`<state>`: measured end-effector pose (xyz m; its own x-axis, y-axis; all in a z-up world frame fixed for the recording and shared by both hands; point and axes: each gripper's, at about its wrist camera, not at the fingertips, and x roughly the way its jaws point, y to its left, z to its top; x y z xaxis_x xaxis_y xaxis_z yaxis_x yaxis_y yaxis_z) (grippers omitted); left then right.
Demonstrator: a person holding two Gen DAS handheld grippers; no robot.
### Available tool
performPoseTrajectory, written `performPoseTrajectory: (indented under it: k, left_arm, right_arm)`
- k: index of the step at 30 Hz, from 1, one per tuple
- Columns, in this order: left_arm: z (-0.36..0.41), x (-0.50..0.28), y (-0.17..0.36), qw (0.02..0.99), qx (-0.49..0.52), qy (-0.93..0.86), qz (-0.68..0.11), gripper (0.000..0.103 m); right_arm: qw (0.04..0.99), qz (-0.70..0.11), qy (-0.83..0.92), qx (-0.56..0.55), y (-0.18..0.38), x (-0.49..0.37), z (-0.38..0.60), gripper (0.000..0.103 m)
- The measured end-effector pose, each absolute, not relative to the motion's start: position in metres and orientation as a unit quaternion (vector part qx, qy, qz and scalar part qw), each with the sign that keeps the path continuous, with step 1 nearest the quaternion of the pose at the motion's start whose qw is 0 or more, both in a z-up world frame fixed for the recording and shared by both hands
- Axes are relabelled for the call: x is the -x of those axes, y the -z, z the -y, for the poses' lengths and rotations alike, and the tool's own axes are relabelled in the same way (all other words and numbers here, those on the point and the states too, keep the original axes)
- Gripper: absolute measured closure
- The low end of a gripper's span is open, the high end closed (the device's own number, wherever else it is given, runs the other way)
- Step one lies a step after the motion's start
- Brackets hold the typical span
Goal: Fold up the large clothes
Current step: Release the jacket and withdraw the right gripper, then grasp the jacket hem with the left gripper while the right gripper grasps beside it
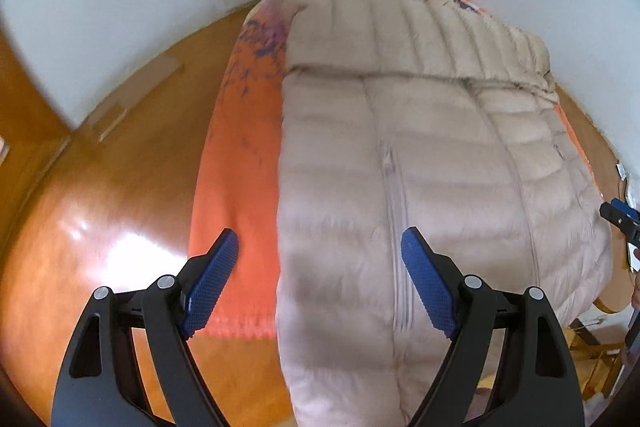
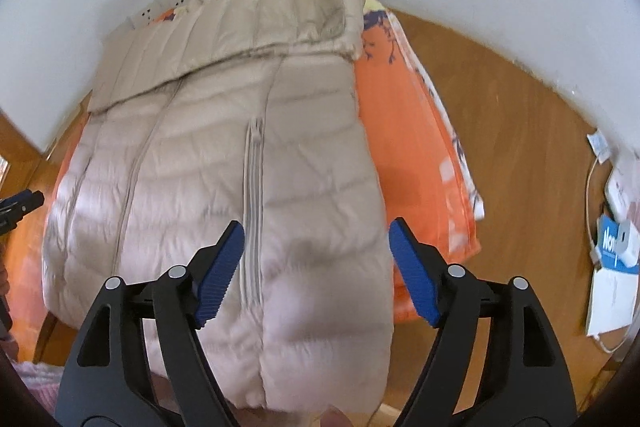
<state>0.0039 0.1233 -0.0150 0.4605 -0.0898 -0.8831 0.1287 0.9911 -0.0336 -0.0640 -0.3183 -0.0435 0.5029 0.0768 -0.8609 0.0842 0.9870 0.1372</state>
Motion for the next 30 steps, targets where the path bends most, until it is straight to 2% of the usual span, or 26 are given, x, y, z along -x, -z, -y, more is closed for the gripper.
performPoseTrajectory:
  k: [20,21,22,23,27,28,30]
  left_arm:
    - [-0.126,0.033,0.064,0.801,0.041,0.094,-0.590,0.023]
    - [-0.124,0.034,0.065,0.799,0.046,0.099,-0.591,0.029]
    - [-0.121,0.034,0.066,0.799,0.043,0.099,-0.591,0.040]
    - [-0.119,0.034,0.066,0.798,0.039,0.102,-0.593,0.045]
    - [-0.113,0.032,0.058,0.796,0.034,0.126,-0.591,0.072]
    - [-0.113,0.032,0.055,0.797,0.033,0.132,-0.588,0.078]
    - [-0.111,0.031,0.051,0.799,0.030,0.136,-0.585,0.083]
  right_arm:
    - [0.850,-0.522,-0.027,-0.068,0.074,0.090,0.311,0.028]
    - [0.849,-0.522,-0.029,-0.069,0.074,0.090,0.310,0.028]
    - [0.849,-0.522,-0.032,-0.071,0.075,0.091,0.310,0.028]
    - [0.849,-0.522,-0.036,-0.073,0.075,0.092,0.309,0.033]
    - [0.849,-0.519,-0.050,-0.088,0.075,0.094,0.307,0.062]
    - [0.849,-0.518,-0.054,-0.091,0.074,0.095,0.306,0.066]
    - [0.849,-0.517,-0.063,-0.093,0.072,0.095,0.305,0.080]
